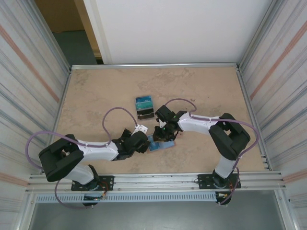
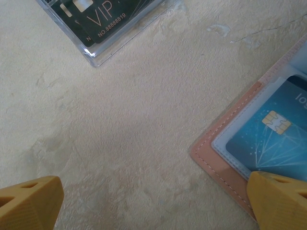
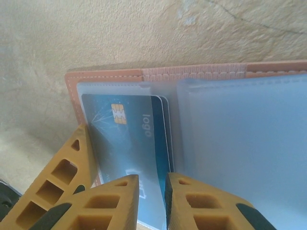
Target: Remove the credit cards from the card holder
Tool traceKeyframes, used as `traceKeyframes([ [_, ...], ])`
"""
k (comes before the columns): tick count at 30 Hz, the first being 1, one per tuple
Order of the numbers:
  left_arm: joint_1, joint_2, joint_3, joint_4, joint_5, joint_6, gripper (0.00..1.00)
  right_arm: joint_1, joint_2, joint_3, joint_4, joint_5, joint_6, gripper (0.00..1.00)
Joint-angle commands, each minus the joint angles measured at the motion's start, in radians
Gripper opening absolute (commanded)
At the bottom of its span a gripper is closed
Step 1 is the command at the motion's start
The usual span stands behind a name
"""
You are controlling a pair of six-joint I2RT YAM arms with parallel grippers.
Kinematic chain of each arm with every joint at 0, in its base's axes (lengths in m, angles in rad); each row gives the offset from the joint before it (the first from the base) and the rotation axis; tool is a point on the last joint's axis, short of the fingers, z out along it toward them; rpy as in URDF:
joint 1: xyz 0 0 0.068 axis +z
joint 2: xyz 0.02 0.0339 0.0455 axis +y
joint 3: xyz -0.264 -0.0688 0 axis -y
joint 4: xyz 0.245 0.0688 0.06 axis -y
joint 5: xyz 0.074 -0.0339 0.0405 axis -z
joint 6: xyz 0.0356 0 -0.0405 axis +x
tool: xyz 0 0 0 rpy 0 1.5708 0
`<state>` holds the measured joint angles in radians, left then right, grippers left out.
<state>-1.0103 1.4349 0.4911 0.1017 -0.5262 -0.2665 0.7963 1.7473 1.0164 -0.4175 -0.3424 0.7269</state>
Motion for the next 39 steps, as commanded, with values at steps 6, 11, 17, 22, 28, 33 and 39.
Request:
traceKeyframes([
  [6, -0.013, 0.020, 0.026, -0.053, -0.040, 0.001, 0.99, -0.020, -0.026, -0.044, 0.002, -0.012, 0.025, 0.22],
  [11, -0.014, 0.022, 0.030, -0.065, -0.048, 0.005, 0.99, -0.031, -0.020, -0.069, 0.048, -0.048, 0.032, 0.22],
  [17, -0.016, 0.026, 0.036, -0.081, -0.057, 0.007, 0.99, -0.049, -0.026, -0.130, 0.189, -0.167, 0.071, 0.20],
  [22, -0.017, 0.031, 0.040, -0.086, -0.058, 0.010, 0.99, -0.063, -0.049, -0.157, 0.255, -0.223, 0.085, 0.19],
  [28, -0.022, 0.039, 0.049, -0.094, -0.064, 0.006, 0.99, -0.085, -0.083, -0.200, 0.342, -0.282, 0.110, 0.17],
  [33, -0.023, 0.047, 0.053, -0.102, -0.068, 0.006, 0.99, -0.102, -0.104, -0.225, 0.367, -0.294, 0.116, 0.13],
  [39, -0.025, 0.051, 0.056, -0.106, -0.073, 0.006, 0.99, -0.110, -0.103, -0.252, 0.432, -0.323, 0.140, 0.11],
])
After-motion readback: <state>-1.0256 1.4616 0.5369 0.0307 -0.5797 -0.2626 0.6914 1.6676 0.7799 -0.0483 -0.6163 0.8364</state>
